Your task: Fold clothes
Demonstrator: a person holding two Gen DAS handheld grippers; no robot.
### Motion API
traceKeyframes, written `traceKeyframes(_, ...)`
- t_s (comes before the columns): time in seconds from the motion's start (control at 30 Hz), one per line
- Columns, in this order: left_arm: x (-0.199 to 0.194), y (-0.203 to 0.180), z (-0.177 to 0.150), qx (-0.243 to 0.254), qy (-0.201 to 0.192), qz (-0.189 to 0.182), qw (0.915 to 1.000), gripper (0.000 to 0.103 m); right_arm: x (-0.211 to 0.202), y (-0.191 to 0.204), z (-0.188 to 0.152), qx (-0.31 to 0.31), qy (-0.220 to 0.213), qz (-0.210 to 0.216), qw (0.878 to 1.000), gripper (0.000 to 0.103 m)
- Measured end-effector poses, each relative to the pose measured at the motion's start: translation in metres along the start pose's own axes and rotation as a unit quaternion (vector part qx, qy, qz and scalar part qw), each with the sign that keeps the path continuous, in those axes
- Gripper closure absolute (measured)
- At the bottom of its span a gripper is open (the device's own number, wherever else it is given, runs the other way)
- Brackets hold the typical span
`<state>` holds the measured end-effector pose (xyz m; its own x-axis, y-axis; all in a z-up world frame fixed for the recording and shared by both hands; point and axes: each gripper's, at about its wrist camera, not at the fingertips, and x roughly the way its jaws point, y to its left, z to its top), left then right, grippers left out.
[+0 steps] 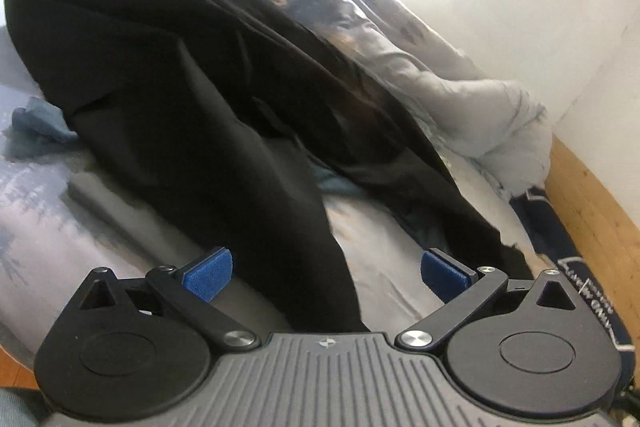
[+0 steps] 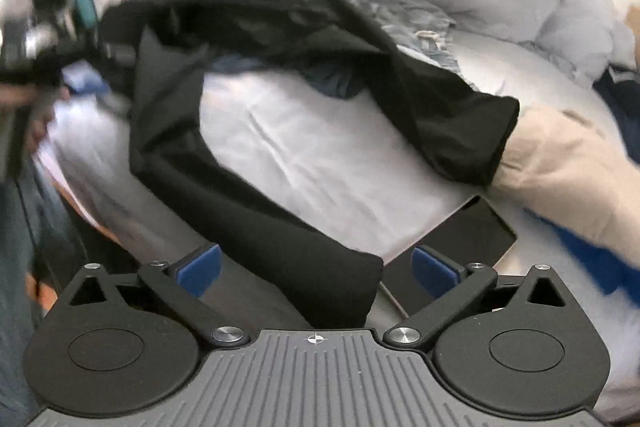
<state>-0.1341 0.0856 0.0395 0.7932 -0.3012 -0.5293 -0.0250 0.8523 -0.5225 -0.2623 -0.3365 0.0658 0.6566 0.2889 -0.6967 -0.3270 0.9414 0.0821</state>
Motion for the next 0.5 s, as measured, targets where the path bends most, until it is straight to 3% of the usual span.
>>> traceKeyframes(0.1, -0.003, -0.009, -0.008, 0.003, -0.003, -0.008, 1.0000, 0.000, -0.002, -0.036, -0.005, 0.084, -0.012, 0.001, 0.996, 0.001)
traceKeyframes(0.23, -0.004, -0.022, -0.016, 0.011, -0.003, -0.010, 0.9999, 0.000, 0.038, -0.080, -0.016, 0.227, 0.035, 0.016, 0.973, 0.007)
traceKeyframes(0.3, -0.004, -0.027, -0.020, 0.013, -0.004, -0.007, 0.9999, 0.000, 0.054, -0.086, -0.021, 0.252, 0.062, 0.012, 0.966, 0.020)
traceKeyframes(0.43, -0.002, -0.033, -0.025, 0.017, 0.000, -0.001, 0.9999, 0.000, 0.077, -0.081, -0.035, 0.262, 0.100, 0.033, 0.959, 0.032)
traceKeyframes(0.5, 0.000, -0.035, -0.027, 0.019, 0.000, 0.001, 0.9998, 0.000, 0.083, -0.077, -0.037, 0.255, 0.099, 0.052, 0.960, 0.049)
